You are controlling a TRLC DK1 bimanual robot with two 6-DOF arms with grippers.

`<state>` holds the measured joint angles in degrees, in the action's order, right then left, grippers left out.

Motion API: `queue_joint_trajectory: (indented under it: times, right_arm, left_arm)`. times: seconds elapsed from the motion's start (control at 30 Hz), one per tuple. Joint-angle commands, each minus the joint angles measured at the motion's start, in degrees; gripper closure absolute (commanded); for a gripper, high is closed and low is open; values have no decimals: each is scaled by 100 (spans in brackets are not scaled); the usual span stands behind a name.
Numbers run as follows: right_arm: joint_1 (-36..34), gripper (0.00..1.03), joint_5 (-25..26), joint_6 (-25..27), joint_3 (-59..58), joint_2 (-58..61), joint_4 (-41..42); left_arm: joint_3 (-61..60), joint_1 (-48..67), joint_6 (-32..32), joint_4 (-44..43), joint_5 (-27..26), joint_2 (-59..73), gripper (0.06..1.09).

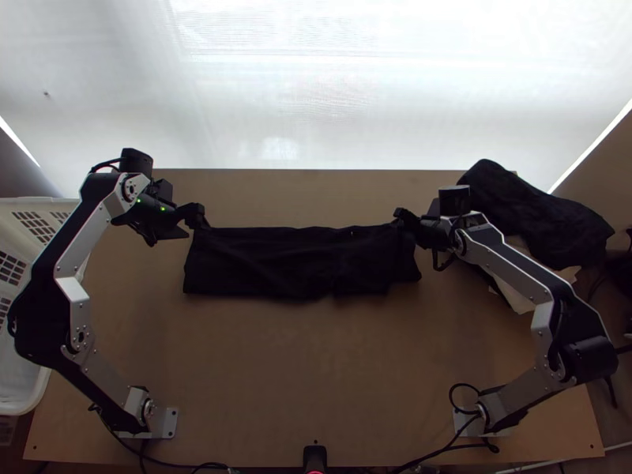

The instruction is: Fold the t-shirt

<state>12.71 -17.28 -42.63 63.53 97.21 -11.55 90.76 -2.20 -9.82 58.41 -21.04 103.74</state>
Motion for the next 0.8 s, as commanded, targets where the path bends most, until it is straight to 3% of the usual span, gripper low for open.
queue_joint_trajectory:
  times: [0.0, 0.1, 0.13, 0.2, 0.33, 0.37, 0.4, 0.47, 0.6, 0.77]
  right_arm:
    - [109, 14, 541, 36, 28, -554, -14]
    - [417, 10, 550, 106, 292, -870, -365]
    - [575, 4, 550, 229, 371, -932, -471]
    - [953, 3, 603, 607, 696, -941, -805]
    - [1348, 4, 612, 853, 1329, -413, -1297]
    - [1383, 4, 594, 1020, 1426, -299, -1385]
    - [1410, 4, 392, 1574, 1461, -237, -1429]
    - [1533, 4, 93, 1723, 1557, -27, -1288]
    - [2042, 4, 93, 2611, 2243, 562, -1921]
    - [2429, 4, 84, 2576, 3148, 1389, -2457]
  left_arm:
    - [12, -53, 7, 3, -67, -197, 10]
    - [-15, -246, -28, -5, -76, -346, 10]
    - [-23, -299, -46, -14, -94, -364, 10]
    - [-32, -440, -318, -23, -164, -364, 10]
    - [-173, -668, -731, -199, -392, -557, 10]
    - [-305, -712, -846, -331, -445, -636, 10]
    - [-516, -774, -934, -533, -463, -733, 10]
    - [-1078, -853, -1021, -1034, -445, -917, 10]
    - [-2124, -1072, -1021, -2106, -401, -1322, 10]
    - [-2388, -1336, -819, -2308, -480, -1216, 10]
